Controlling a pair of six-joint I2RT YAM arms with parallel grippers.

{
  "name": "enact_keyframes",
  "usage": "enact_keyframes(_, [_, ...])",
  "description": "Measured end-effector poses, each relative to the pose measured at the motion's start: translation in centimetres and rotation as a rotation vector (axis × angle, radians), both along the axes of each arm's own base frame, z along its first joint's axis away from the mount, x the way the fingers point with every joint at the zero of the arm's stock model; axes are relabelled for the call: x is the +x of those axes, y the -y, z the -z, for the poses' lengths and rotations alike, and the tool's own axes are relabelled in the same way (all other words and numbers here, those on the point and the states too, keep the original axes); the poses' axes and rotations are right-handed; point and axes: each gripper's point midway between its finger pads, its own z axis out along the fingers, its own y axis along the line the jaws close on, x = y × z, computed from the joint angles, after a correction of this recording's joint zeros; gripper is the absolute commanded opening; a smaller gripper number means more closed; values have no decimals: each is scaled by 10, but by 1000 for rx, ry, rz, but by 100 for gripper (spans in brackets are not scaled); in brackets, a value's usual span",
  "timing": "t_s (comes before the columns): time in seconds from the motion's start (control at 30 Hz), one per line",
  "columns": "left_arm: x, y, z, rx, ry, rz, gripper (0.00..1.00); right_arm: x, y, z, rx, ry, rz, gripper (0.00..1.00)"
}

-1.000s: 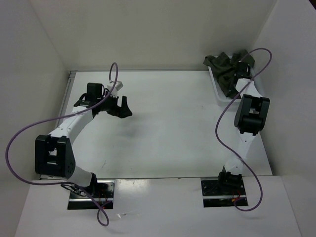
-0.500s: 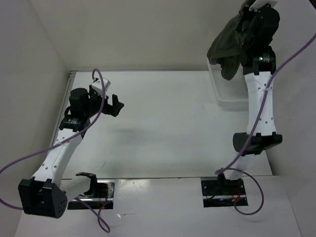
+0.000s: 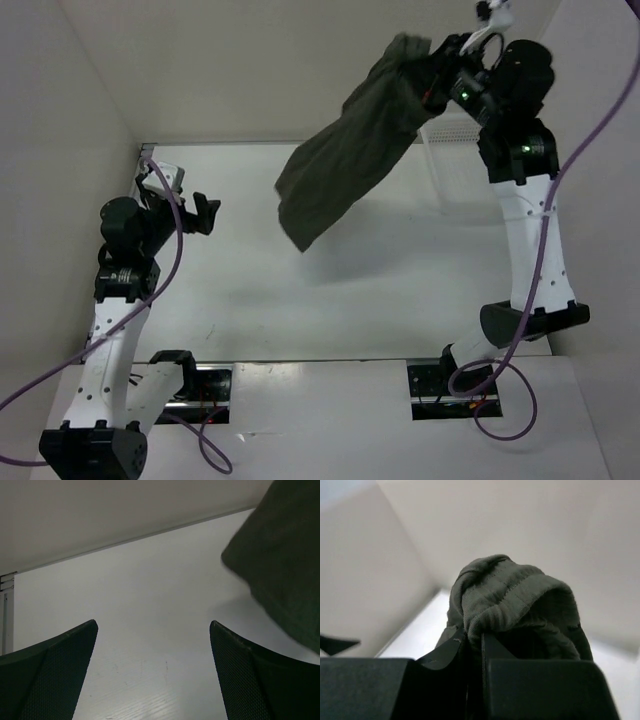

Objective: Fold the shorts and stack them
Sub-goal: Move the shorts to the center of the board

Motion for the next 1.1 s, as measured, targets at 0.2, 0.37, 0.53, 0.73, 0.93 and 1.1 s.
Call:
enact_keyframes(0.2, [-7,2,14,-7,-66,16,99,50,-16,204,31,-523,-7,68])
enact_keyframes(0.37, [-32,40,62,-14,-302,154,99,48,5,349,-123,-791,99,77])
enact_keyframes(0.53, [-67,90,110,28,-534,341,99,45,36,385,-299,-780,208,77])
enact_keyframes(0.73, [-116,160,168,217,-733,583,99,37,49,413,-391,-775,238,77])
enact_keyframes(0.93, [-169,198,215,372,-825,771,99,25,59,448,-449,-833,254,77])
enact_keyframes(1.1, [-189,206,243,423,-851,831,99,30,59,458,-464,-837,254,77])
